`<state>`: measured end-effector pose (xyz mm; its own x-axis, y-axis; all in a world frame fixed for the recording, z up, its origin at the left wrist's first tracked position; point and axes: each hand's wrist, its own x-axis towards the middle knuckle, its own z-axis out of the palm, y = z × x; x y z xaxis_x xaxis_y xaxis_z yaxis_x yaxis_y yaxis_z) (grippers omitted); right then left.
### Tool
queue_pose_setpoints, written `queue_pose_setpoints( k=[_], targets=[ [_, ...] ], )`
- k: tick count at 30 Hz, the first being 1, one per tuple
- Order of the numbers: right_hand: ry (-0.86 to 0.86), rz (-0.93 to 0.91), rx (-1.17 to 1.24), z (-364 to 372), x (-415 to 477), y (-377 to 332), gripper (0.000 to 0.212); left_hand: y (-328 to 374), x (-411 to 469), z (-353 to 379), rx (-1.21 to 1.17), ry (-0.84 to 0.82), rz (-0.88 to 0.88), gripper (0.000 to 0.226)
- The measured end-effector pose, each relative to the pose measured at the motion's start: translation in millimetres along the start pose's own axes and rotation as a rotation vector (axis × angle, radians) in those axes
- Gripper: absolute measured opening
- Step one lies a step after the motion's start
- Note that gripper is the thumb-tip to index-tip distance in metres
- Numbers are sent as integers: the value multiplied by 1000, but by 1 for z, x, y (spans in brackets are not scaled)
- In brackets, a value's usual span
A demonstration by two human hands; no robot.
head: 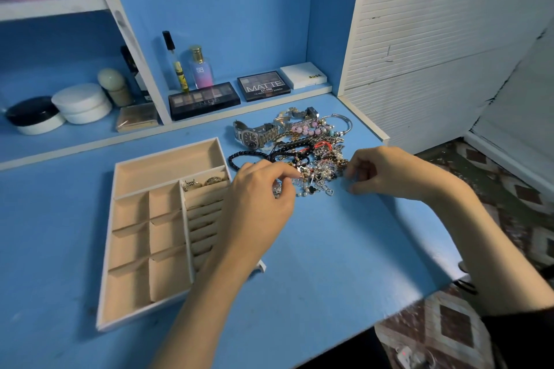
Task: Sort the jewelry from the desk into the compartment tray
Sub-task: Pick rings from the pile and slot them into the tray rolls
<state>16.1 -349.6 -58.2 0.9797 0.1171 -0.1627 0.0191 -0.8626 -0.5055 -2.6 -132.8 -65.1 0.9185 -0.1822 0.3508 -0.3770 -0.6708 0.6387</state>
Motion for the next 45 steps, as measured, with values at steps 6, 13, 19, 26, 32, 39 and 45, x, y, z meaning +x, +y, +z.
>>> queue_pose_setpoints(
  k=[6, 13, 19, 26, 32, 39, 45],
  targets=[
    [120, -123, 32, 7, -7, -1, 15, -6, 0, -13, -2, 34, -27, 19],
    [238, -189, 236, 27, -19, -22, 22, -20, -19, -42, -16, 132, -2, 25],
    [146, -294, 623, 62, -30, -79, 18, -47, -53, -66, 111, 231, 32, 24],
    [104, -606, 358, 89, -32, -120, 13, -55, -60, -67, 57, 295, -6, 25],
    [117, -733, 174, 93, -28, -126, 10, -58, -62, -69, 52, 301, -7, 24],
    [76, -713, 128, 94, -30, -123, 16, -59, -63, -70, 21, 299, -19, 25],
    [60, -681, 151, 92, -26, -119, 14, -60, -63, -69, -7, 304, -28, 27]
  ],
)
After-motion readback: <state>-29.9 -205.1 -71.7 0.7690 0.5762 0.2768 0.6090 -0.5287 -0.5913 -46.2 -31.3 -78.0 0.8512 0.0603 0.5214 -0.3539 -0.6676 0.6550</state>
